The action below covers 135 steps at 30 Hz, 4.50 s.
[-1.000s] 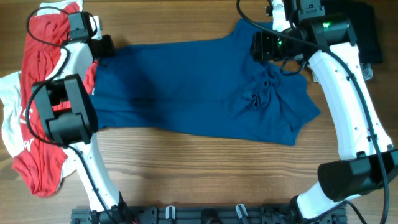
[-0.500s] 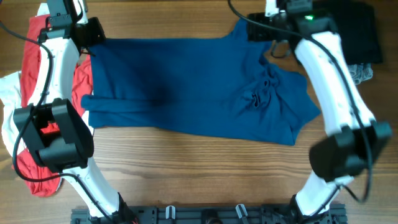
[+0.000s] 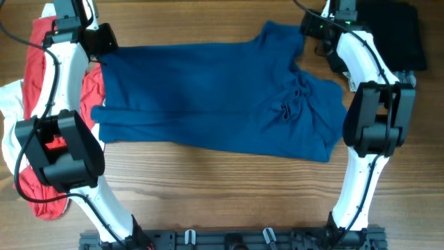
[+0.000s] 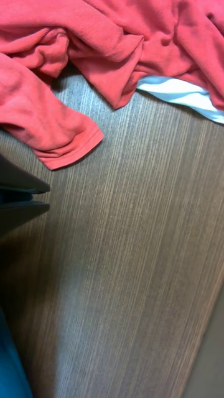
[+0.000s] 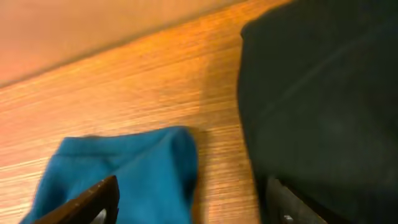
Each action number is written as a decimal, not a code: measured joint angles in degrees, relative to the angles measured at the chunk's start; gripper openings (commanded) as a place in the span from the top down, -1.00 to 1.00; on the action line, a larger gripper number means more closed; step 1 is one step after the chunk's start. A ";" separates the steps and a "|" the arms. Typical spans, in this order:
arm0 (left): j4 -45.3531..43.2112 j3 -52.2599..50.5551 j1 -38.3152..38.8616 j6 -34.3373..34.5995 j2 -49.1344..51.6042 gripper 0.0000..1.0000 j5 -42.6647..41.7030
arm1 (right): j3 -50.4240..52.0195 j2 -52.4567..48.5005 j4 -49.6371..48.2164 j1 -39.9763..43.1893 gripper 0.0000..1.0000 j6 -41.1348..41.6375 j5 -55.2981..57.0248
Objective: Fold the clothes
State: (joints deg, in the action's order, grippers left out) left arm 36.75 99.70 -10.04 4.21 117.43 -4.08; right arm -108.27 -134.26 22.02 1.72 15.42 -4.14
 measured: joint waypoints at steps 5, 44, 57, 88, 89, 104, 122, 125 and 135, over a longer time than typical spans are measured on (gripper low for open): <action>0.00 0.00 0.04 0.00 0.00 0.92 0.22 | 0.00 -3.93 -4.87 0.22 -0.42 1.29 -3.23; -1.99 0.00 -0.04 0.00 0.00 0.92 2.97 | -11.76 -8.61 4.31 -0.52 0.91 1.84 -8.52; 2.97 0.00 -2.51 0.00 -8.81 0.92 2.97 | -15.65 14.99 30.97 -0.26 0.91 -6.54 -8.52; 29.16 -17.42 -4.96 2.43 -12.22 -0.84 5.77 | 10.23 19.47 60.94 0.13 0.42 -2.14 -4.13; 29.00 -17.73 -4.96 2.54 -12.22 -0.91 5.75 | 10.25 19.47 60.76 0.35 0.39 -1.99 -4.11; 26.05 -15.15 -4.96 3.21 -12.35 -0.99 3.15 | 10.32 25.75 59.74 13.25 -0.39 -14.93 -7.91; 28.22 -16.13 -16.04 -0.57 -12.81 -0.99 -9.84 | 19.65 25.94 43.47 -6.34 0.88 -15.06 -19.04; 22.73 -20.17 -18.03 -1.90 -13.07 -1.00 -11.56 | 20.44 25.94 43.04 -6.91 0.85 -14.64 -19.04; 8.33 -30.05 -19.61 -5.51 -13.05 -0.90 -18.40 | 20.44 25.94 42.93 -6.88 0.80 -14.14 -18.97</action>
State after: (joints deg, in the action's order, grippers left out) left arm 45.08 69.65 -29.65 -1.30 104.38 -22.48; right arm -87.83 -108.31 64.95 -5.17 1.28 -23.11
